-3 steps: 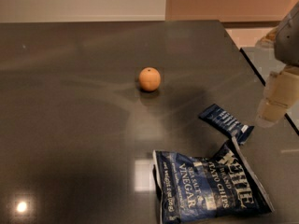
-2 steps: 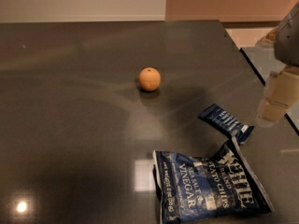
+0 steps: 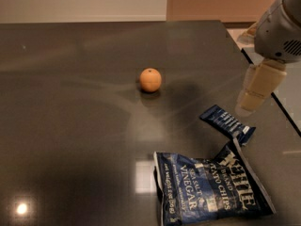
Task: Pick orange
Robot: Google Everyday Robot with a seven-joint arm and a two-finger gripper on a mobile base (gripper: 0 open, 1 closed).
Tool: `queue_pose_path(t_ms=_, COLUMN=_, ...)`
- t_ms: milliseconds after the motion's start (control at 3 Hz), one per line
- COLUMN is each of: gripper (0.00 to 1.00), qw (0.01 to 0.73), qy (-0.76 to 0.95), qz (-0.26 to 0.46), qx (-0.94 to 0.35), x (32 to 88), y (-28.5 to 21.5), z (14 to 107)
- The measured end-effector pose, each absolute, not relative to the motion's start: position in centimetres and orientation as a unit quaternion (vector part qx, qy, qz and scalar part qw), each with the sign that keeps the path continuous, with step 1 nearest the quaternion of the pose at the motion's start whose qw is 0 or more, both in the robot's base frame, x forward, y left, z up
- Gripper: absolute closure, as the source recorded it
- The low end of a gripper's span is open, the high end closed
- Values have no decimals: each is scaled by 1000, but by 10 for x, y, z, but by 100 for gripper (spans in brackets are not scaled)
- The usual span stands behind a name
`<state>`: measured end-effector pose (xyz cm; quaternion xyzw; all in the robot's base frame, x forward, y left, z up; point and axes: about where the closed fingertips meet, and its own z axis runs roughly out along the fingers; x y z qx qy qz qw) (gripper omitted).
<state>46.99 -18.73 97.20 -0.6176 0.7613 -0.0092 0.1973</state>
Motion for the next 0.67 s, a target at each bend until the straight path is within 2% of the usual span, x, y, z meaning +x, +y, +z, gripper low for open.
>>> queue_pose_path(t_ms=333, gripper=0, qw=213, qy=752, qz=3, qx=-624, x=483, y=-174, z=970)
queue_pose_path(t_ms=667, gripper=0, qw=239, qy=740, qz=44, qx=-627, x=519, y=-126, z=944)
